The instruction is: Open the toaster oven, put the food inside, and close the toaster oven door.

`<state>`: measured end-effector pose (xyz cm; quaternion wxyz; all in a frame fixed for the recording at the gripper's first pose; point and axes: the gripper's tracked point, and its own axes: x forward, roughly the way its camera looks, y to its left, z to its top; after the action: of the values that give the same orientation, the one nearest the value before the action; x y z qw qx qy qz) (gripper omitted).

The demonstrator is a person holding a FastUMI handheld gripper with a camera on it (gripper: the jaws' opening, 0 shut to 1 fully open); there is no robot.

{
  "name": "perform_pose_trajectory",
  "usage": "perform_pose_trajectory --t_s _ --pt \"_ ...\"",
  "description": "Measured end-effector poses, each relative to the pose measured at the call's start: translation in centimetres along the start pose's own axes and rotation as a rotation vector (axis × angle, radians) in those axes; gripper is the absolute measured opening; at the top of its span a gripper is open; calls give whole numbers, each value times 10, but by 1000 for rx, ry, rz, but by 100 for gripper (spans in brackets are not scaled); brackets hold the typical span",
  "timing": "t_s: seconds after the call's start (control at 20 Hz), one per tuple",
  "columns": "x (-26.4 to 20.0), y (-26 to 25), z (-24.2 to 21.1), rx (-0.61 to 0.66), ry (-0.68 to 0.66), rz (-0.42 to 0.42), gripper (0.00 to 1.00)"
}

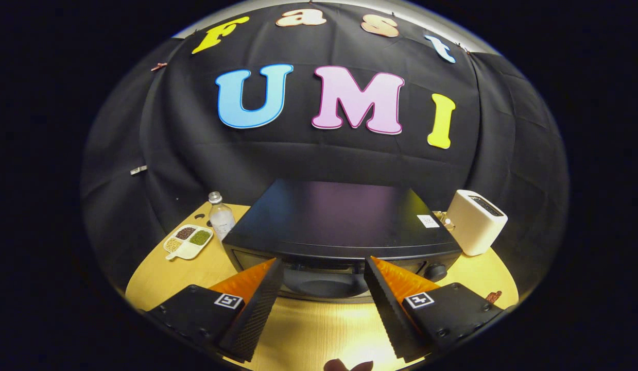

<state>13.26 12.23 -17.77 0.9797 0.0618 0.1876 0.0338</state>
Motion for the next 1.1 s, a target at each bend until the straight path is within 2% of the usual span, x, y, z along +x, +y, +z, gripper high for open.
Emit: perform_pose_trajectory --t_s 0.25,0.4,1.1 --pt "17 -5 -3 68 37 -29 98" --pt "19 -4 -5 39 39 -37 99" --pt "-45 0 -76 27 121 -35 100"
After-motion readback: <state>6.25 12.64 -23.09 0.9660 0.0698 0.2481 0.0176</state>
